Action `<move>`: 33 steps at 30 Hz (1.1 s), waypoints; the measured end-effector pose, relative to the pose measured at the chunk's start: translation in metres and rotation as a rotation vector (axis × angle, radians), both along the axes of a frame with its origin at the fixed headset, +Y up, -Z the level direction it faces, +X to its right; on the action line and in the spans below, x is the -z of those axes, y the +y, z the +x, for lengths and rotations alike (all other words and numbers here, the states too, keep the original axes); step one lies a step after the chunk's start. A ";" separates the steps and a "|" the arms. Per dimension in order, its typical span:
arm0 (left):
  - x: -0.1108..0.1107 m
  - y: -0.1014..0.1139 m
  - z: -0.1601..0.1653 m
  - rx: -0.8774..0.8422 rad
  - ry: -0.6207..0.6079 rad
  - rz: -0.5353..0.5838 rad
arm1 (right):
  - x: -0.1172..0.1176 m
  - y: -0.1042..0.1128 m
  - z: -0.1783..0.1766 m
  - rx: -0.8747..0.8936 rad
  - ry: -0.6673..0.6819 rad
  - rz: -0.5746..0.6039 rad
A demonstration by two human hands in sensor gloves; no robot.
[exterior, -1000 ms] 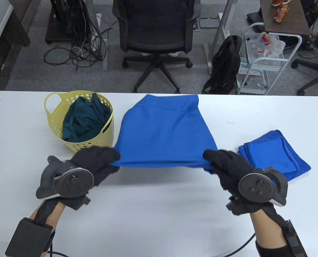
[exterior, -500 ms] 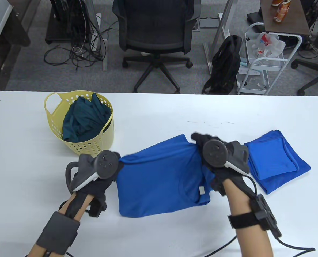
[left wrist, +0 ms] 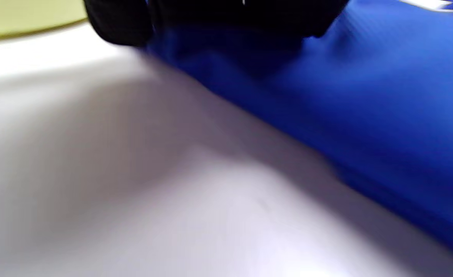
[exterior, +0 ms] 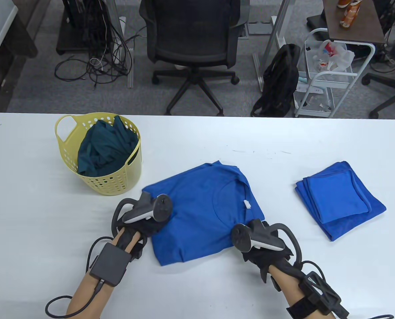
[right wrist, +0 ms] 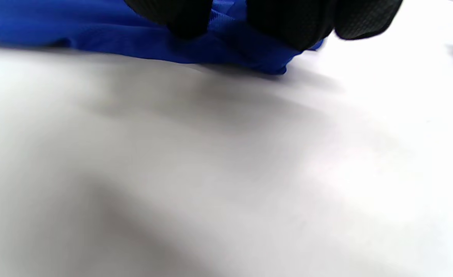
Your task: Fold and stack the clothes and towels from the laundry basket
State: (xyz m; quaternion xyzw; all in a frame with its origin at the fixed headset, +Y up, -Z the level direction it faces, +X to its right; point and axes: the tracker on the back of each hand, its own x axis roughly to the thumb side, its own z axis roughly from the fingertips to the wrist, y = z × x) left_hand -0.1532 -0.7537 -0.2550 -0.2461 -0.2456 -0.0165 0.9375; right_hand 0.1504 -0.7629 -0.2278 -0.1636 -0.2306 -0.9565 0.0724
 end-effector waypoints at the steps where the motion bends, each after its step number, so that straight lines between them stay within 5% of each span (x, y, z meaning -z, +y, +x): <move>1: -0.009 0.004 0.000 0.001 -0.062 -0.163 | 0.012 0.001 0.009 0.030 -0.070 0.026; 3: -0.012 0.013 -0.007 -0.046 0.029 -0.258 | 0.029 0.006 0.029 0.103 -0.257 0.085; 5: 0.002 0.021 -0.013 -0.136 0.245 -0.092 | 0.035 0.011 0.047 0.224 -0.552 0.105; 7: 0.023 0.019 -0.009 -0.181 0.522 -0.028 | 0.037 0.004 0.051 0.355 -0.727 -0.085; 8: 0.038 0.010 -0.001 -0.169 0.651 -0.087 | 0.037 0.000 0.044 0.383 -0.767 -0.188; 10: 0.051 -0.011 0.018 0.027 0.716 -0.283 | 0.036 -0.002 0.024 0.255 -0.721 -0.113; 11: 0.052 -0.015 0.027 0.090 0.713 -0.325 | 0.036 -0.004 0.017 0.226 -0.705 -0.115; 13: 0.049 -0.022 0.051 0.204 0.715 -0.072 | 0.033 -0.012 -0.002 0.159 -0.702 -0.076; 17: 0.041 -0.020 0.055 0.123 0.767 -0.032 | 0.029 -0.011 -0.022 0.278 -0.705 0.022; 20: 0.032 -0.018 0.056 0.070 0.682 0.159 | 0.026 -0.009 -0.040 0.141 -0.566 0.130; 22: 0.028 -0.018 0.049 -0.039 0.671 0.239 | 0.026 -0.007 -0.031 0.270 -0.579 0.113; 24: 0.029 -0.019 0.032 -0.190 0.676 0.184 | 0.026 -0.006 -0.011 0.478 -0.619 0.043; 28: 0.040 -0.016 0.001 -0.604 0.497 -0.221 | 0.019 -0.003 0.029 0.858 -0.545 -0.203; 30: 0.044 -0.017 0.004 -0.498 0.390 -0.414 | 0.018 -0.006 0.037 0.856 -0.467 -0.374; 33: 0.044 -0.019 0.030 -0.211 0.299 -0.262 | 0.020 -0.015 0.028 0.803 -0.448 -0.361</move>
